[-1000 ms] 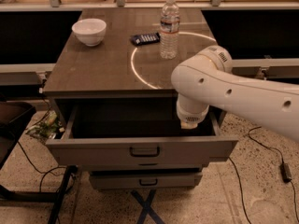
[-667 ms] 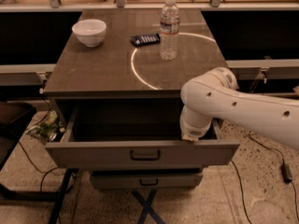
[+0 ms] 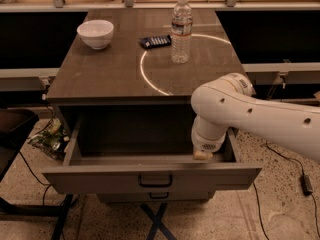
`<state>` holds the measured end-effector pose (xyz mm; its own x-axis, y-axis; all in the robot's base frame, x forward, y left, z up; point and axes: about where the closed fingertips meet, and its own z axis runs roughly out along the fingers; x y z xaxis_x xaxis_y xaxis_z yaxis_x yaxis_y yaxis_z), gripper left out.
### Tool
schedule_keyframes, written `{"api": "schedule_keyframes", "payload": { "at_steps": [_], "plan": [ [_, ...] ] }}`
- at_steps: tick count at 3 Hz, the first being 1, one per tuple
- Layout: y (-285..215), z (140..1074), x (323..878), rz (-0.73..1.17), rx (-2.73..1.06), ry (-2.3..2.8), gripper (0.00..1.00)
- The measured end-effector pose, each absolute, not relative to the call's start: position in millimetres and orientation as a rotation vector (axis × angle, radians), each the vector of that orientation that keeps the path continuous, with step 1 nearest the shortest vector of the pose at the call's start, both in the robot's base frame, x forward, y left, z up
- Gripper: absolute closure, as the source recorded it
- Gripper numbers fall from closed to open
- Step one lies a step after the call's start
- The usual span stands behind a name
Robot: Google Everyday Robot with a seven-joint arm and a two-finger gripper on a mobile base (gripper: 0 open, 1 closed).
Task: Open top drawer
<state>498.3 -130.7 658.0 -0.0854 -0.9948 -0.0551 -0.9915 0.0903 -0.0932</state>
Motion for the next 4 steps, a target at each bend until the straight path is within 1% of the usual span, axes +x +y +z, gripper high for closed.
{"api": "schedule_keyframes", "payload": {
  "at_steps": [2, 3, 4],
  "plan": [
    [-100, 686, 418, 0.134, -2.264, 2.177, 1.00],
    [-99, 687, 418, 0.133, -2.263, 2.177, 0.82],
    [-100, 687, 417, 0.130, -2.263, 2.177, 0.59]
  ]
}}
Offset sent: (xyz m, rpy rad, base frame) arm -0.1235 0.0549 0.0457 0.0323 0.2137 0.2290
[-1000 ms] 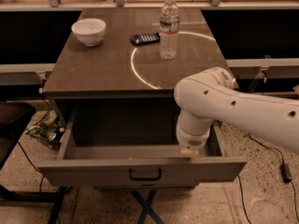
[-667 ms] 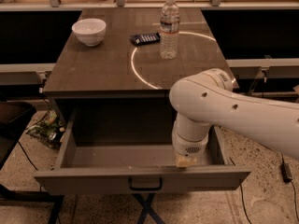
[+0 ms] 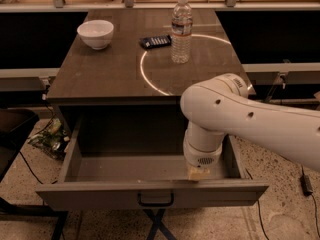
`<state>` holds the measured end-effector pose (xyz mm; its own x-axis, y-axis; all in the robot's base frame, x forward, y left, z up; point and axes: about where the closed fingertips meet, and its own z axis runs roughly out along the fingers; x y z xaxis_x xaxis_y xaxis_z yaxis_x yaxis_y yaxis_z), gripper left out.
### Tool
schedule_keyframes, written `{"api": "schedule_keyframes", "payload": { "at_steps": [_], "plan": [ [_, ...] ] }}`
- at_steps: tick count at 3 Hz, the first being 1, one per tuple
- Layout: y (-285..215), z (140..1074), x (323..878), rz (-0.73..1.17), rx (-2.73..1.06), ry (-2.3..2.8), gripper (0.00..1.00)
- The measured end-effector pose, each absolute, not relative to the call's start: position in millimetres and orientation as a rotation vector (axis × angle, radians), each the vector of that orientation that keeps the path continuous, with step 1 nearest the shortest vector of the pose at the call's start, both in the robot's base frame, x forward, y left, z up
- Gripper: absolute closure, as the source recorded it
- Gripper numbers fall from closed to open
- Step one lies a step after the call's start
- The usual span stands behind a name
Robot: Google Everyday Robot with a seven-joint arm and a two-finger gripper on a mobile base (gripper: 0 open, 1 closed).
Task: Open top drawer
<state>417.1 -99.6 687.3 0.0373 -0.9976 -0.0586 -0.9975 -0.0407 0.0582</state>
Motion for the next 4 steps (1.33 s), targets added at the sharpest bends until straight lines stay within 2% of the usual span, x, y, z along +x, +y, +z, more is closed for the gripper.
{"api": "schedule_keyframes", "payload": {
  "at_steps": [2, 3, 4],
  "plan": [
    [-100.5, 688.5, 415.9, -0.123, 2.261, -2.175, 0.12],
    [-101.0, 689.0, 415.4, -0.120, 2.261, -2.175, 0.00],
    [-101.0, 689.0, 415.3, -0.120, 2.261, -2.175, 0.00]
  ]
}}
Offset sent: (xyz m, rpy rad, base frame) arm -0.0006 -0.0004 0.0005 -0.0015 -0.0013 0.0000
